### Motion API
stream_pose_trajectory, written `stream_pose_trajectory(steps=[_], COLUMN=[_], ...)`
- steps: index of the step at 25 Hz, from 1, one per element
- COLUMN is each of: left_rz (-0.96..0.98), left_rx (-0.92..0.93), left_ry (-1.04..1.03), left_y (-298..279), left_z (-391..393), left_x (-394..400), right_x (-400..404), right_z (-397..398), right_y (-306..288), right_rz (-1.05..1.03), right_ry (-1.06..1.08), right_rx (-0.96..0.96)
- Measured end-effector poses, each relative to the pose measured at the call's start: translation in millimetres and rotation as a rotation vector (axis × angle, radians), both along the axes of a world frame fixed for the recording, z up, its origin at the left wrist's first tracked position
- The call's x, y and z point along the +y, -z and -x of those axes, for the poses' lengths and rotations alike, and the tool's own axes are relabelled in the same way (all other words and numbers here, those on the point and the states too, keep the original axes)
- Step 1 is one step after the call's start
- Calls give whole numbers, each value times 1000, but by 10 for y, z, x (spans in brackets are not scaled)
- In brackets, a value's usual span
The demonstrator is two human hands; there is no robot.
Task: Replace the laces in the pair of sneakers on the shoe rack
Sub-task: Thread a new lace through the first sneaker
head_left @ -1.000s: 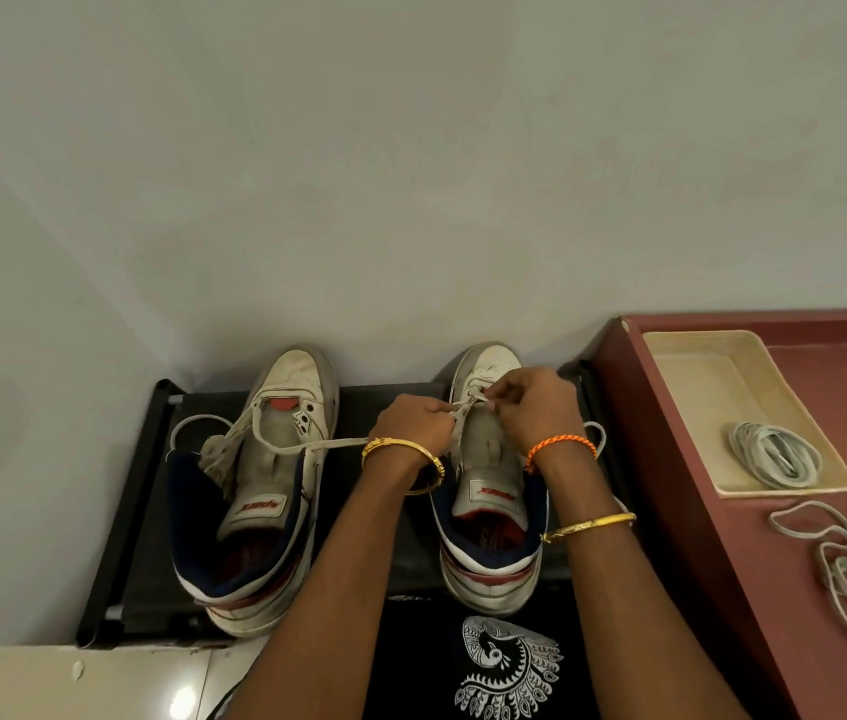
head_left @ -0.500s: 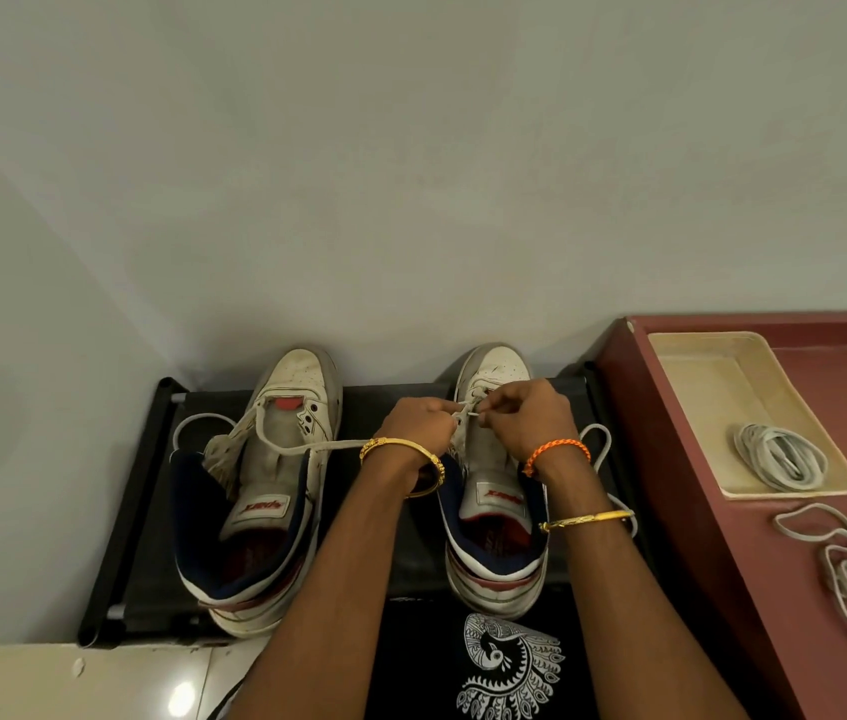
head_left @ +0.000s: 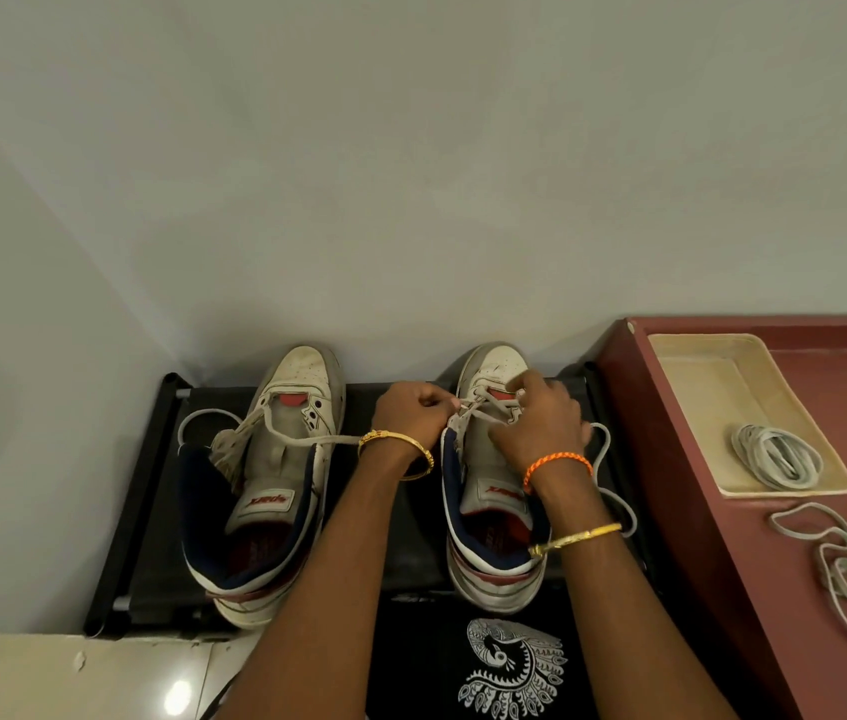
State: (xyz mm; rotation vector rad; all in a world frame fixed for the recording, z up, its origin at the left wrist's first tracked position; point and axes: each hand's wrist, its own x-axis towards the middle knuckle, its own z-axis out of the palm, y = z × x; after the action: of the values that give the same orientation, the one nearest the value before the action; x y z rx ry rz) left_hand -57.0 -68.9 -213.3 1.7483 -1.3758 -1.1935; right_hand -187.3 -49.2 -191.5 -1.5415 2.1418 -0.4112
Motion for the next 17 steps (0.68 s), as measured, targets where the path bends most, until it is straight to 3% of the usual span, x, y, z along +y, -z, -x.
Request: stream_pose_trajectory(steps=[2, 4, 6, 10, 14, 17], left_rz=[95, 156, 115, -122, -86, -44], left_rx=[-34, -20, -2, -76, 64, -32], left_ry=[-130, -248, -234, 21, -62, -147], left_y=[-114, -205, -210, -95, -97, -76], left_z=[-52, -173, -268, -93, 114, 148], left_x=[0, -9, 29, 137, 35, 36], right_x=[123, 189, 209, 236, 249, 260], right_z=[30, 67, 77, 43, 60, 66], right_y=[6, 35, 70, 118, 96, 83], right_rz=[-20, 38, 87, 161, 160, 184], right_ry=[54, 131, 162, 252, 308, 270], right_rx=[83, -9, -105, -248, -319, -309])
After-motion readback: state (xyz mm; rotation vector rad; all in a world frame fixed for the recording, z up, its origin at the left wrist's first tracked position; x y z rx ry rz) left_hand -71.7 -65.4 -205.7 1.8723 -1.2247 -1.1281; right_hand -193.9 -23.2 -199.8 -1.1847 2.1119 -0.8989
